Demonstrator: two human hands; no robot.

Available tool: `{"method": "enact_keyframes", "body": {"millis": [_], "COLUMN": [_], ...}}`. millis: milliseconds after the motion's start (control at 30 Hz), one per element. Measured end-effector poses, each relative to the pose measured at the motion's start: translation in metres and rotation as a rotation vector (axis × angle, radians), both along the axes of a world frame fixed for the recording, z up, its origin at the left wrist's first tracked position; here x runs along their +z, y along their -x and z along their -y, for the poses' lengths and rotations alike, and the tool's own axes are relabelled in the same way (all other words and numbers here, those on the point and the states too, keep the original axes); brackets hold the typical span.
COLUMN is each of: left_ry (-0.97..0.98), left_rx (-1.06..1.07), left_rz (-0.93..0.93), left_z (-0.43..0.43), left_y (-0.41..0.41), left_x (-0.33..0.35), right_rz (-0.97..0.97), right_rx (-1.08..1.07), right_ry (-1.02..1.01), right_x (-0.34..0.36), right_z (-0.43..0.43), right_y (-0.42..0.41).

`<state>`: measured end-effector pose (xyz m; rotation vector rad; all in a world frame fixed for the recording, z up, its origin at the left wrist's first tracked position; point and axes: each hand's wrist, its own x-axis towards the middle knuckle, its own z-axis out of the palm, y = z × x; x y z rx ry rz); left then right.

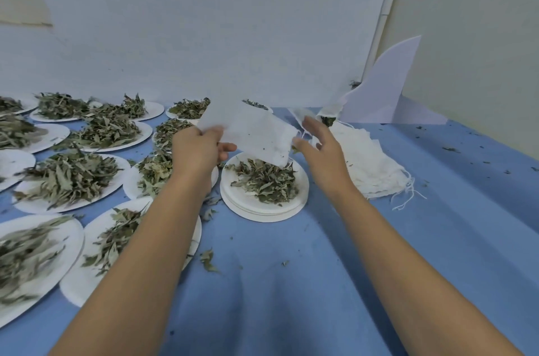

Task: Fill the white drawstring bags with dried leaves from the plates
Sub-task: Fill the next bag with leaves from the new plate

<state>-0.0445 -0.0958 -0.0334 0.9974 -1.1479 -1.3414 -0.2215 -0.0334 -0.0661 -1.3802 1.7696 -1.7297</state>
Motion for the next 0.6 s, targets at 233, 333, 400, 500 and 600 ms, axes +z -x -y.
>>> {"method": "enact_keyframes", "body": {"millis": [233, 333, 400, 500, 600], "left_ry": [-0.066, -0.029, -0.014, -0.028, -0.026], "left_rx": [0.035, 0.115, 0.138, 0.156, 0.197], "left_rz": [-0.132, -0.179, -0.163, -0.181, -0.192], "left_z": [-0.005, -0.001, 0.001, 0.003, 0.005], "left_y": [-0.010, -0.016, -0.019, -0.021, -0.024], "left_x": [0.001, 0.000, 0.000, -0.002, -0.002], "right_rz": [0.092, 0.099, 0.072, -0.140, -0.267], "right_rx": [0.094, 0.111, 0.091, 0.002, -0.122], "right_ry": [-0.036, -0.076, -0.078, -0.078, -0.077], "right_x": [0.010, 0.002, -0.003, -0.006, -0.010], "right_z": [0.010, 0.005, 0.003, 0.002, 0.001], "right_y": [-0.006, -0.006, -0.005, -0.003, 0.002]}}
